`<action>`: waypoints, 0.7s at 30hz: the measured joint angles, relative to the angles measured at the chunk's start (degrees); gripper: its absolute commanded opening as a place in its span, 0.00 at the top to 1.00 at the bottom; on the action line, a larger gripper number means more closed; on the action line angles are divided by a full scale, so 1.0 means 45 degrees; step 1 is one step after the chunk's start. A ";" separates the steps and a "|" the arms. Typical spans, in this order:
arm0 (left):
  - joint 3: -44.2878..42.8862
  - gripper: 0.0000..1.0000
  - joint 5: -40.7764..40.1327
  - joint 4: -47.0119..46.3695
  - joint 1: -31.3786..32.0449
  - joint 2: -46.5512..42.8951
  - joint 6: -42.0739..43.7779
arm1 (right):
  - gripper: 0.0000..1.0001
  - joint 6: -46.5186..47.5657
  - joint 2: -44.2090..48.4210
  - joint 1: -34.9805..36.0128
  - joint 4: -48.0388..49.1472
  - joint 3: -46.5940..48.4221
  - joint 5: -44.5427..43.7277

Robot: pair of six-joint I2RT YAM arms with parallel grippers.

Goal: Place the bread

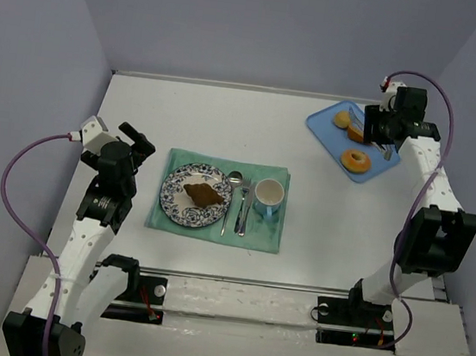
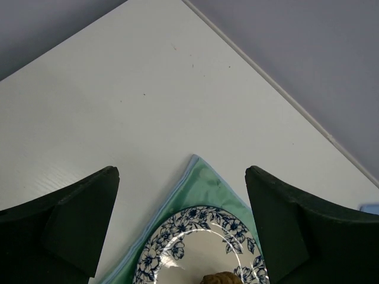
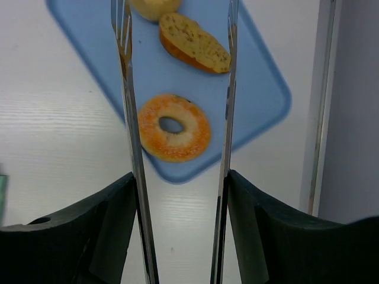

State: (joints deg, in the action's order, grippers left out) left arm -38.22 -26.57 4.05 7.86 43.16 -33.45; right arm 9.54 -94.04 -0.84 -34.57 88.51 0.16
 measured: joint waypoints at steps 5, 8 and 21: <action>0.0000 0.01 -0.0058 -0.0097 0.0000 0.0044 0.0000 | 0.33 0.1506 -0.1802 -0.0423 -0.0903 0.1005 -0.0078; 0.0000 0.01 -0.0102 -0.0219 0.0000 0.0170 0.0010 | 0.31 0.2336 -0.2861 -0.0301 -0.1243 0.1797 -0.0087; 0.0000 0.01 -0.0345 -0.0277 0.0005 0.0520 0.0049 | 0.31 0.3560 -0.4235 -0.0214 -0.1991 0.3376 -0.1297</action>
State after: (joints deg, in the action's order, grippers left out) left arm -38.22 -28.12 2.81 7.88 45.50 -33.23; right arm 25.56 -113.10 -1.80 -43.53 103.70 -5.67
